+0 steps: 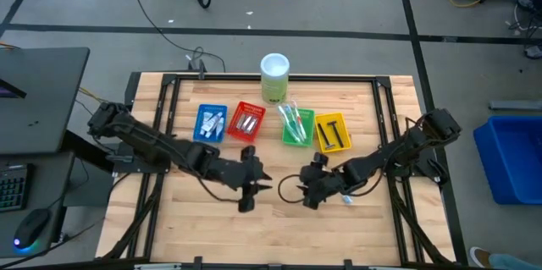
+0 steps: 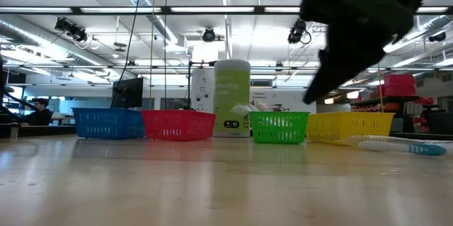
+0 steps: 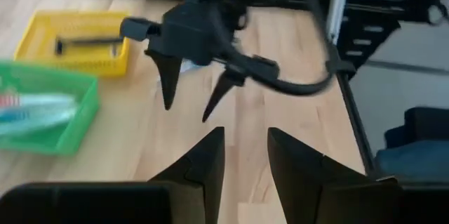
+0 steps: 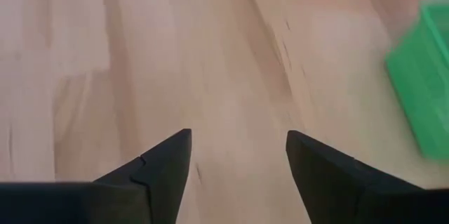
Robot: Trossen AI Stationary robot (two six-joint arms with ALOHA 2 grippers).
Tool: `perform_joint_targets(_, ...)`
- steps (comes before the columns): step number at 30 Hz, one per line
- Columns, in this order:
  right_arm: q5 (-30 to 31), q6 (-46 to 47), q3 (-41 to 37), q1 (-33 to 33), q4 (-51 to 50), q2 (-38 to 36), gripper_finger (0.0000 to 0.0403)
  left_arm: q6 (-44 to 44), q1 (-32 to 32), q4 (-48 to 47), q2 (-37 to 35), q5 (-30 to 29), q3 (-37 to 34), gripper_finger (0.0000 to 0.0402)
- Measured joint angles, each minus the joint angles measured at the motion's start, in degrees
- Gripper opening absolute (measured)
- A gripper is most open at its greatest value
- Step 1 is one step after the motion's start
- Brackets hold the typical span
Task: Pick & Place Travel size toiletries
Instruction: Put the blue toothbrush into the green basket
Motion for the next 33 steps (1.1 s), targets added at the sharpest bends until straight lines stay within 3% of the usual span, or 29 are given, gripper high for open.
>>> perform_joint_targets(4, -0.2, 7.8, 0.0, 2.4, -9.3, -3.1, 0.0229, 6.2, -2.1, 0.8, -0.3, -0.4, 0.0, 0.0116)
perform_joint_targets(8, -3.4, 18.0, 0.0, 4.5, -15.3, -7.1, 0.0217, 6.3, -3.0, -3.4, -3.9, -0.6, -0.2, 0.0116)
perform_joint_targets(15, -12.0, 27.9, -0.2, 6.9, -31.3, -8.3, 0.0207, 6.1, -2.8, -10.7, -13.8, -11.9, -1.4, 0.0116)
perform_joint_targets(18, -14.7, 31.9, -1.9, 7.4, -33.7, -8.1, 0.0209, 5.4, -2.8, -8.7, -16.2, -11.2, -6.4, 0.0116)
perform_joint_targets(22, -15.5, 33.2, -4.6, 8.0, -32.3, -7.8, 0.0216, 5.6, -2.8, 3.1, -17.0, -7.2, -15.8, 0.0116)
perform_joint_targets(28, -15.4, 33.0, -8.8, 7.9, -26.6, -7.6, 0.0219, 6.8, -2.4, 30.4, -16.4, 1.6, -30.1, 0.0116)
perform_joint_targets(33, -15.4, 32.7, -10.4, 7.9, -23.4, -7.6, 0.0205, 4.0, -2.1, 46.8, -16.4, 3.0, -39.0, 0.0116)
